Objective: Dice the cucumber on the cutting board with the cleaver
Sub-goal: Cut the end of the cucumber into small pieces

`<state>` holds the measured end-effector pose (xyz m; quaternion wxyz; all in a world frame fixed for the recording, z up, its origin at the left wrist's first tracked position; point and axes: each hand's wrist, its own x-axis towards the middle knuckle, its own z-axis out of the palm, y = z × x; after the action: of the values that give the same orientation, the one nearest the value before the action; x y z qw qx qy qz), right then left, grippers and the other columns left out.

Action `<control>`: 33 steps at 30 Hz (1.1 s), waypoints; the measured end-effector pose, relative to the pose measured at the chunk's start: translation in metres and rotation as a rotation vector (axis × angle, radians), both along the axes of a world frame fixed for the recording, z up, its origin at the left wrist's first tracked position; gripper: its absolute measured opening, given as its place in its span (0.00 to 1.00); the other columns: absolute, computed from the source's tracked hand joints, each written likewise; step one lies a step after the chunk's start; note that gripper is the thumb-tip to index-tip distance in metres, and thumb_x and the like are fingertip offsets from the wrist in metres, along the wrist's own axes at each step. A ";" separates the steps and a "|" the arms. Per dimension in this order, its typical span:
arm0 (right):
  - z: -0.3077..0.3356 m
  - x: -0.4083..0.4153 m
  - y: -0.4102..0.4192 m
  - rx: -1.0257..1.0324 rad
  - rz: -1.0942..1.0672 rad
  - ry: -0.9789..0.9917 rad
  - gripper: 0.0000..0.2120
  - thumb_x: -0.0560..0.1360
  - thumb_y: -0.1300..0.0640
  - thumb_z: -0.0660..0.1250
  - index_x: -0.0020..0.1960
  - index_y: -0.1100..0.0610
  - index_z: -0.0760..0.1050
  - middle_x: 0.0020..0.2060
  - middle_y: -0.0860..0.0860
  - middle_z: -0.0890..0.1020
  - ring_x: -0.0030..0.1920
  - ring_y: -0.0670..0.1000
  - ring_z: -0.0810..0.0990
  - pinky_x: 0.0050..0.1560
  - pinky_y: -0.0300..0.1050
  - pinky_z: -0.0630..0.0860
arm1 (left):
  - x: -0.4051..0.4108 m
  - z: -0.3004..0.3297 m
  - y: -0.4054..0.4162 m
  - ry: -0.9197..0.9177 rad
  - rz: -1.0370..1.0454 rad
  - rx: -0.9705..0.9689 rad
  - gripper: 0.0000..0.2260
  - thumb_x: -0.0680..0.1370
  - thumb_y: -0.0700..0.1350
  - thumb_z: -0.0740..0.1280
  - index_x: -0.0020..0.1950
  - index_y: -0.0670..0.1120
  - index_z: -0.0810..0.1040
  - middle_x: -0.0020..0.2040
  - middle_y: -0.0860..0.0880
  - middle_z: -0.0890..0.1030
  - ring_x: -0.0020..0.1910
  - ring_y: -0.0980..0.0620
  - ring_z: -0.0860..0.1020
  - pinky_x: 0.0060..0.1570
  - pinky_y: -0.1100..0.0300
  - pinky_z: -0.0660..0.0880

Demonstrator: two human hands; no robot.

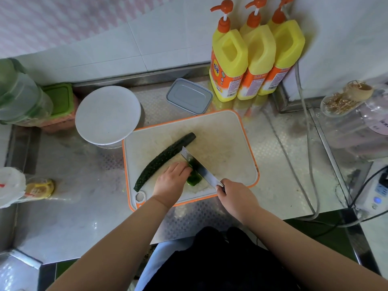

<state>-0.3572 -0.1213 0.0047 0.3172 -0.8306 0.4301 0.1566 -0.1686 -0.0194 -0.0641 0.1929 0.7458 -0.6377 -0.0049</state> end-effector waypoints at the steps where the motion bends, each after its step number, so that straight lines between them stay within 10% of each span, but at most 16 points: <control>1: 0.000 0.000 -0.001 0.001 -0.003 0.001 0.11 0.81 0.50 0.54 0.42 0.54 0.64 0.35 0.50 0.74 0.37 0.52 0.72 0.37 0.44 0.67 | 0.001 0.001 -0.002 0.003 -0.010 0.010 0.11 0.74 0.38 0.61 0.50 0.43 0.82 0.50 0.46 0.81 0.49 0.46 0.78 0.40 0.54 0.81; 33: 0.018 0.007 0.006 -0.227 0.181 0.123 0.06 0.81 0.57 0.54 0.53 0.56 0.69 0.41 0.51 0.79 0.43 0.55 0.80 0.35 0.45 0.66 | -0.019 0.011 0.001 0.198 0.210 0.126 0.11 0.65 0.33 0.76 0.43 0.42 0.80 0.42 0.46 0.78 0.40 0.45 0.77 0.30 0.59 0.74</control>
<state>-0.3500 -0.1148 0.0230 0.1791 -0.8853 0.3871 0.1853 -0.1873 -0.0189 -0.0530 0.2069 0.8149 -0.5325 -0.0980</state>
